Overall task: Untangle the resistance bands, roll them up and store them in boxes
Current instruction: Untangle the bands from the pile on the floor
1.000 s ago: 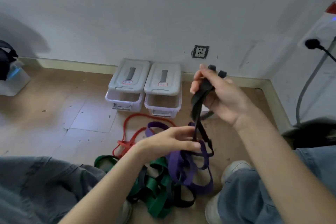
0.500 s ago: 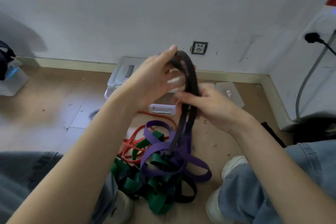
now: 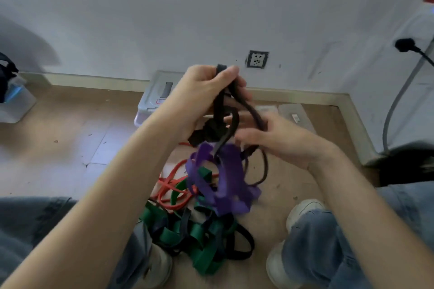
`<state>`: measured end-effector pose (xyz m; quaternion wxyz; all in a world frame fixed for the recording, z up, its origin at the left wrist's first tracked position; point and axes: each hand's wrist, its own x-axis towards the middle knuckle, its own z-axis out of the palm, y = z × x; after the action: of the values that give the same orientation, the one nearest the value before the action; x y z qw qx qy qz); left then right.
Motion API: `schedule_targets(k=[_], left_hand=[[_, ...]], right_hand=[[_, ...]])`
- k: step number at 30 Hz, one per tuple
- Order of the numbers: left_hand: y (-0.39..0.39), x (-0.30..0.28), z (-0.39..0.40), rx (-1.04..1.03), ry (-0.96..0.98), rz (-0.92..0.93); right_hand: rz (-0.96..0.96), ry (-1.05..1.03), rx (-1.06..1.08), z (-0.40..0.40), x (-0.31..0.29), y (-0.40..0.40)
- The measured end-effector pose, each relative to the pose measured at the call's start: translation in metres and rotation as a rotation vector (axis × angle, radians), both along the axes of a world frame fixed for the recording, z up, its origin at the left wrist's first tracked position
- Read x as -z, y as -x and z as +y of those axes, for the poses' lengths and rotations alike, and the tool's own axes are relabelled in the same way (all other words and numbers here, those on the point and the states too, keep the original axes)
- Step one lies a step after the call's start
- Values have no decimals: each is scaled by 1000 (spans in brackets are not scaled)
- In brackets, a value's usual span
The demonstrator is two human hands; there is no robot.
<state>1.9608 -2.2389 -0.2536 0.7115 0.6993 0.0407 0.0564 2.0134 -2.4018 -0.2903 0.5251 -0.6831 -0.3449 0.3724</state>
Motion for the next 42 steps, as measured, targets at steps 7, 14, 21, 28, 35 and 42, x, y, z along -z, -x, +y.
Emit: schedule_targets(k=[7,14,21,28,35,42], left_hand=[[8,16,-2,-49,-271,137],[11,43,18,-41,-73,193],[17,77,-16,386,-180,343],[3,66,6,-39,42,277],[0,70,7,-102,106,256],[-4,87,5,-307,-62,281]], right_hand=[[43,-60,401,7,5,-2],[30,-68,560,-1,-1,-10],[309,-469,383,-1,-7,-10],[-94,510,133,-10,26,-9],[-384,358,24,23,63,17],[-591,384,339,15,48,-1]])
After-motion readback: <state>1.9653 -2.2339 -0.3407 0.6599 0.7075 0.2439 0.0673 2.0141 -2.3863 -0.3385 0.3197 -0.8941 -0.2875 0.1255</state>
